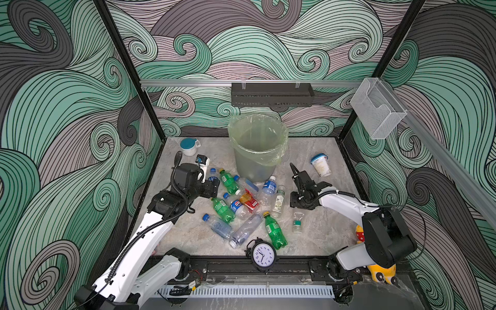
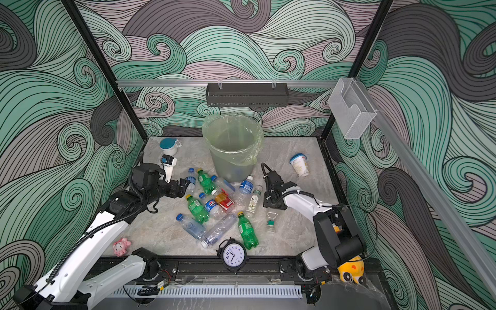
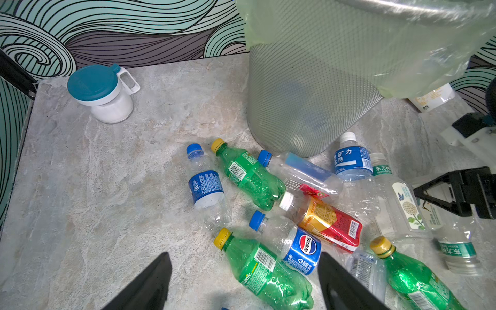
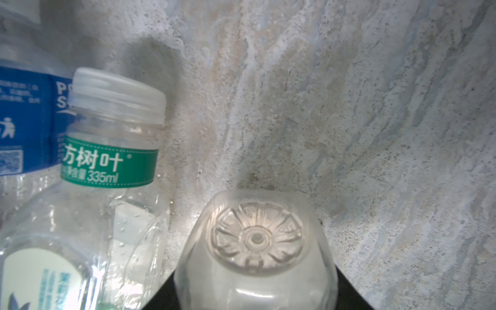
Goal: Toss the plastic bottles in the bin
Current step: 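Withdraw the left gripper while the right gripper grasps the clear square bottle, then lift the clear square bottle with the right gripper toward the bin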
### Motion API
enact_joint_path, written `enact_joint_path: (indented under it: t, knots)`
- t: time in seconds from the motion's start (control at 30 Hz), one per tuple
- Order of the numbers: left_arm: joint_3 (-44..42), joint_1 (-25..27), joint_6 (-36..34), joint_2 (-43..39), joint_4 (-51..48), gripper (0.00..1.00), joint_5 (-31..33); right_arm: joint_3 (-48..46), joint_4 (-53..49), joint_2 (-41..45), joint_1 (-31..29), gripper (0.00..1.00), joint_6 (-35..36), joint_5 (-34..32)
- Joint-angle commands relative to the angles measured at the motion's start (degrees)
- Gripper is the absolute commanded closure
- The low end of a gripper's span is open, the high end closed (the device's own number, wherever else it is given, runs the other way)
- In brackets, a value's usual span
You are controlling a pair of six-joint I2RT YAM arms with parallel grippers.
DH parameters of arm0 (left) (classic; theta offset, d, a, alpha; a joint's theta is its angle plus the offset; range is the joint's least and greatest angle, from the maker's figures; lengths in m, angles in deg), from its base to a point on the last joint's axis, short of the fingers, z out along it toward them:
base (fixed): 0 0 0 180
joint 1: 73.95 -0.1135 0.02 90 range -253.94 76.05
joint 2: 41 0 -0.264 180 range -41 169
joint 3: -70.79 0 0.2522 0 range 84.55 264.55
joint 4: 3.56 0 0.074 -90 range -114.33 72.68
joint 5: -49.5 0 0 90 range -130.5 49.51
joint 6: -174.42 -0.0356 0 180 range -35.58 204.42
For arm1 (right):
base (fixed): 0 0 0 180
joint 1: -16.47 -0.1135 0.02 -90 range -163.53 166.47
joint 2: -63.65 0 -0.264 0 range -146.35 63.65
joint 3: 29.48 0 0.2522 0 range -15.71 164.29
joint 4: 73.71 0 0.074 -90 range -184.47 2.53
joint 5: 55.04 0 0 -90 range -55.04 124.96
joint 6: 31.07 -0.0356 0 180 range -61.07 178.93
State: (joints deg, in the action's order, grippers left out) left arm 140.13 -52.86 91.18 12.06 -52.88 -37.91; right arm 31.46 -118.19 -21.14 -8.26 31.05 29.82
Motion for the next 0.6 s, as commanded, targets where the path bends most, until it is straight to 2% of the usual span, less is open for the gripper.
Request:
enact_joint_path:
  t: [0.0,0.57]
  knots:
    - [0.8,-0.5,0.8,-0.2,0.0,0.13,0.7,1.9,-2.5,3.1,0.3,0.43,3.1,-2.0]
    - [0.0,-0.7,5.3,0.4,0.6,0.13,8.8,7.9,-3.0,28.5,0.5,0.5,13.3,4.8]
